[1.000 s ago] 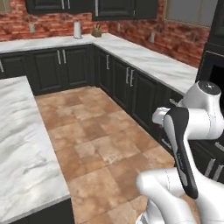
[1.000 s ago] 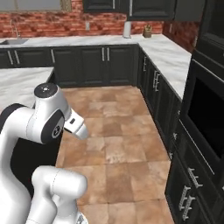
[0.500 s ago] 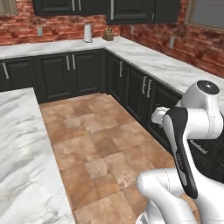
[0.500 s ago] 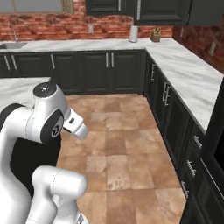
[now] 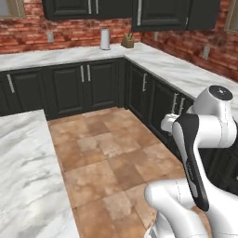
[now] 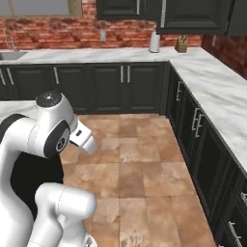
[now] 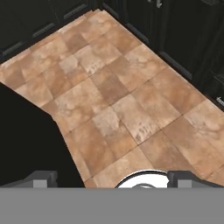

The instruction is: Retrieve the tupperware and aluminum foil from the cabinet and place them on the dining counter near the plate with carrot and cucumber to prepare for storing leftovers.

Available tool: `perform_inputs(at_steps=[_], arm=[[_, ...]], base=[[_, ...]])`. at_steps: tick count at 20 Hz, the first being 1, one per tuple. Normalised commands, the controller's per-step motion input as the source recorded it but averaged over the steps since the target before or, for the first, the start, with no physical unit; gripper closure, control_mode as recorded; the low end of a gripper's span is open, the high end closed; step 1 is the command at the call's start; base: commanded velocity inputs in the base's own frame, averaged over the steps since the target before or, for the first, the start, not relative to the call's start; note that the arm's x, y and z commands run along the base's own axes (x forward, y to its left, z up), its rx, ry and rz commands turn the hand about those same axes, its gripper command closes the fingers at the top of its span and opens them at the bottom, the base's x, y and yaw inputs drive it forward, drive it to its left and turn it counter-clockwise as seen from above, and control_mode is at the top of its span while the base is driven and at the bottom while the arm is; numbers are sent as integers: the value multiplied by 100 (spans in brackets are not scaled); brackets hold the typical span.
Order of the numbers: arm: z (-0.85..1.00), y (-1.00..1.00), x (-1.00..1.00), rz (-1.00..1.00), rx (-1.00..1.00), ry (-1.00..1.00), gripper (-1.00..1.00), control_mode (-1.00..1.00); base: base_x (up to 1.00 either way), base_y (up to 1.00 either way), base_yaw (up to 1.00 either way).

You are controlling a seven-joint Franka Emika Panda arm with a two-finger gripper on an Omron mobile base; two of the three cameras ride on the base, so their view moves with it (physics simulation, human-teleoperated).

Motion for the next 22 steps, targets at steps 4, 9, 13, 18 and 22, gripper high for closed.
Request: perform_inputs(at_steps=[4, 9, 13, 18, 22], arm=[[0, 0, 0, 0, 0, 0, -100, 100], [0, 0, 0, 0, 0, 0, -100, 100], [0, 0, 0, 0, 0, 0, -100, 100], [0, 0, 0, 0, 0, 0, -100, 100], [0, 0, 0, 0, 0, 0, -100, 100]], base=[[100, -2, 7], [100, -5, 1], [100, -5, -3], [100, -1, -11], [100, 0, -16]])
